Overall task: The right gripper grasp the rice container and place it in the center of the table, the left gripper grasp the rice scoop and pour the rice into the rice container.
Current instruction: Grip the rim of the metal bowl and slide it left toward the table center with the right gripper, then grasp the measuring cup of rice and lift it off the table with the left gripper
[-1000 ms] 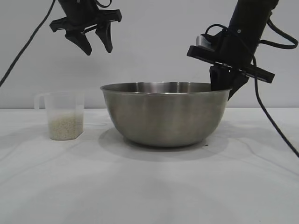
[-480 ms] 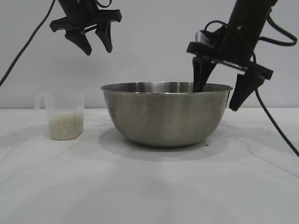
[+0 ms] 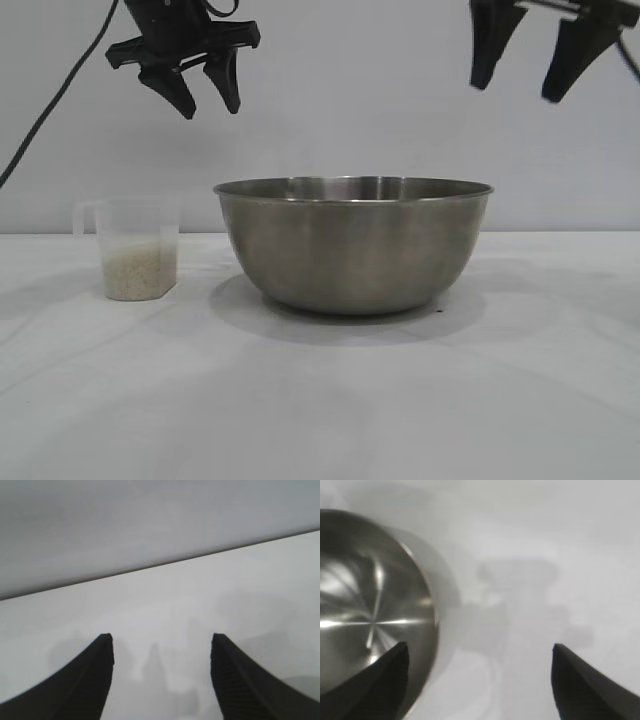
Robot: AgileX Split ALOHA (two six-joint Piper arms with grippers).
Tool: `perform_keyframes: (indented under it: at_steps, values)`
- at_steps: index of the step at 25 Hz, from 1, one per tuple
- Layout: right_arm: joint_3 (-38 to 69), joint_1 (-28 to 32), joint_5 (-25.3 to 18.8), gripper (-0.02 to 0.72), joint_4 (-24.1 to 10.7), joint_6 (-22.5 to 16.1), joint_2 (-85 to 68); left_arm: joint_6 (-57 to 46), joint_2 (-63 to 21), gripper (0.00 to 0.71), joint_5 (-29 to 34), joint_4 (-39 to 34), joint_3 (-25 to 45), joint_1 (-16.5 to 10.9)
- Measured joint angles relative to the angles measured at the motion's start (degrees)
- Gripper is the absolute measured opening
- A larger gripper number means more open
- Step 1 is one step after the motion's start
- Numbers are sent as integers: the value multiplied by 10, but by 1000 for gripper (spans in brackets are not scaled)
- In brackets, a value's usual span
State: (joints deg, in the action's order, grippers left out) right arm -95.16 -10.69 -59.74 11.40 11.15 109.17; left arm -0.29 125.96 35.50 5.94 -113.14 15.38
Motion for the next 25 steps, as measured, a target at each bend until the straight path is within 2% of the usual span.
perform_keyframes:
  at_steps: [4,10,13,16,20,25]
  values:
    - [139,4,104,543,-1,1,-37,0,-1,413,0,-3,0,0]
    - [376,4,319,543,-23,3,-199,0,-4,413,0,-9,0,0]
    - [453,4,364,543,-26,6,-317,0,-4,413,0,-9,0,0]
    - [499,4,347,543,-28,6,-431,0,-4,413,0,-9,0,0]
    - [534,4,260,543,-30,6,-580,0,-4,413,0,-9,0,0]
    - [598,4,174,543,-40,6,-738,0,-4,413,0,-9,0,0]
